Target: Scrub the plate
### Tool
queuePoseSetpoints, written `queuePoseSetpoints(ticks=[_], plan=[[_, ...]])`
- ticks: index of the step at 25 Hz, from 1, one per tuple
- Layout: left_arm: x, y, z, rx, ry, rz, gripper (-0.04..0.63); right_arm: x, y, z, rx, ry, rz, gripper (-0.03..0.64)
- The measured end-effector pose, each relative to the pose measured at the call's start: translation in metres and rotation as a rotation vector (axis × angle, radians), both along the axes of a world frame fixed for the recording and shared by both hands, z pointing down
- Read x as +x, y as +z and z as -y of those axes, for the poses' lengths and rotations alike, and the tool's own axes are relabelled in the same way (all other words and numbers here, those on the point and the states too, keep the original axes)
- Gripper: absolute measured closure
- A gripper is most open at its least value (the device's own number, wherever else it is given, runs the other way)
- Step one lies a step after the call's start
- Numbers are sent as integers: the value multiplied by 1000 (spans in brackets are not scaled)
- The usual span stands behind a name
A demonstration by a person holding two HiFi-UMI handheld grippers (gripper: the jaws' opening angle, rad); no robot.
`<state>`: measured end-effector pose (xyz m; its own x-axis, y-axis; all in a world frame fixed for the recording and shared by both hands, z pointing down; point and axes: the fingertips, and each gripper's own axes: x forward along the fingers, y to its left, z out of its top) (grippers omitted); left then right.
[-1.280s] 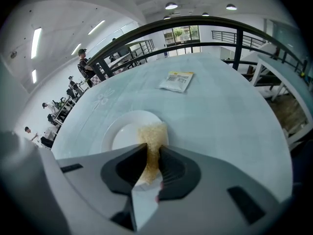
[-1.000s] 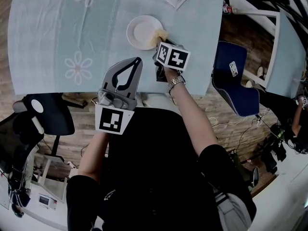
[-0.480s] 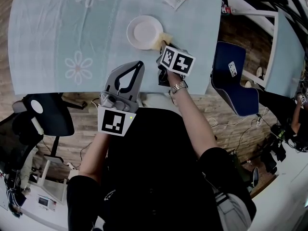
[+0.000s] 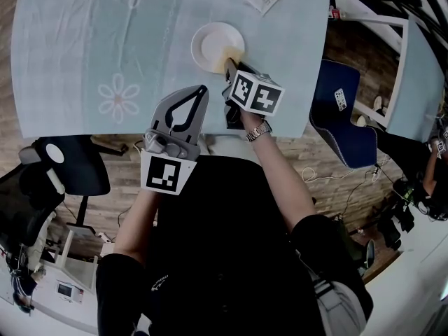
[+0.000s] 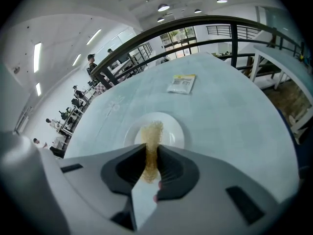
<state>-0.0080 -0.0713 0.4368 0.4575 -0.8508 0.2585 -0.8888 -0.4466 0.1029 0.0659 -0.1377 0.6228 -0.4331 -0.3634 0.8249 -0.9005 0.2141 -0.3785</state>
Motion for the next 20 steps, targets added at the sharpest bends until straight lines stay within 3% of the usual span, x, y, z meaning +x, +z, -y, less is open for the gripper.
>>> queuePoseSetpoints(ticks=[12, 20], plan=[[-37, 13, 18, -35, -27, -9, 582, -65, 10, -6, -52, -69, 71, 555], [-52, 20, 24, -53, -44, -19, 582, -79, 18, -7, -69, -61, 71, 555]])
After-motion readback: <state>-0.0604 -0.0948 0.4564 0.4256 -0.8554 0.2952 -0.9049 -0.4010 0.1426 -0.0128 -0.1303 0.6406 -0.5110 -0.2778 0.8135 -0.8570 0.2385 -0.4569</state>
